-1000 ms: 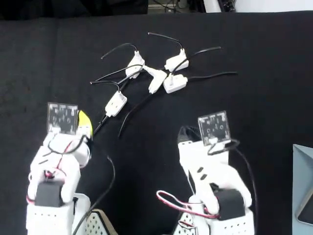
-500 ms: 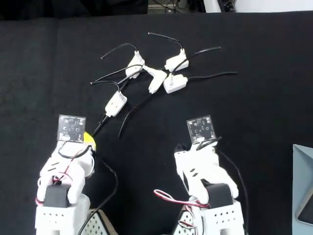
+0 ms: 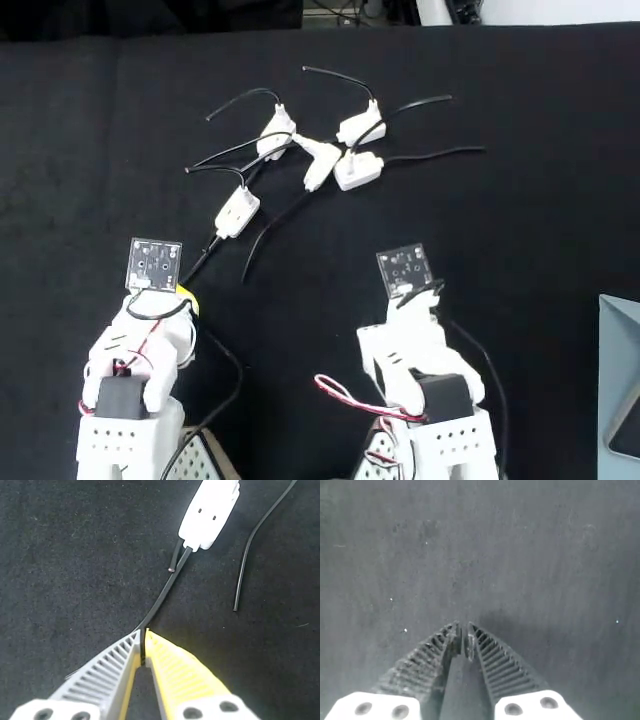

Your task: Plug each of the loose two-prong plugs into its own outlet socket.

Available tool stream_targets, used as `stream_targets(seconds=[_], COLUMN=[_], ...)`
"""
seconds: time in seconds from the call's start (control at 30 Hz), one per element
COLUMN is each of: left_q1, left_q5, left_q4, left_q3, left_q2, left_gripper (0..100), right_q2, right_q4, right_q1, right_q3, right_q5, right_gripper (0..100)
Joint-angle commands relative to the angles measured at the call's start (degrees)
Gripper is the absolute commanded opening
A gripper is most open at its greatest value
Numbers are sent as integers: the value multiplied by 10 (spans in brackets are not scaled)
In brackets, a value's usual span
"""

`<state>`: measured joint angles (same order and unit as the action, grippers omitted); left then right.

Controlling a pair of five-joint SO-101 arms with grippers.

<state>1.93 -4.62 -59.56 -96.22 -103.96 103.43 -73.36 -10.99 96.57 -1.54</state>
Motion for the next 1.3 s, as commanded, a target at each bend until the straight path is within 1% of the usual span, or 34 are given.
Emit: stream_targets(seconds=[0.0,0.43,0.5,0.57,0.6,0.67,0.77,1.27], left_q1=[5,0,0,0,1,3,3,3], left_q5=[3,4,4,4,4,4,4,4], left_q4=[-2,-8,-50,-122,-140,-124,-135,-135], left_q3=[-12,-12,-12,-12,-11,-11,-11,-11], left_q2=[-4,-4,-4,-4,-5,-4,-4,-4], left_gripper=[30,30,30,30,30,30,30,30], right_q2=[49,49,49,49,49,49,49,49], right_q4=[-14,-14,-14,-14,-14,-14,-14,-14], right_q1=[7,7,7,7,7,7,7,7], right_q3=[-1,-1,-1,-1,-1,-1,-1,-1], right_q5=[1,1,1,1,1,1,1,1], right_gripper=[14,14,14,14,14,14,14,14])
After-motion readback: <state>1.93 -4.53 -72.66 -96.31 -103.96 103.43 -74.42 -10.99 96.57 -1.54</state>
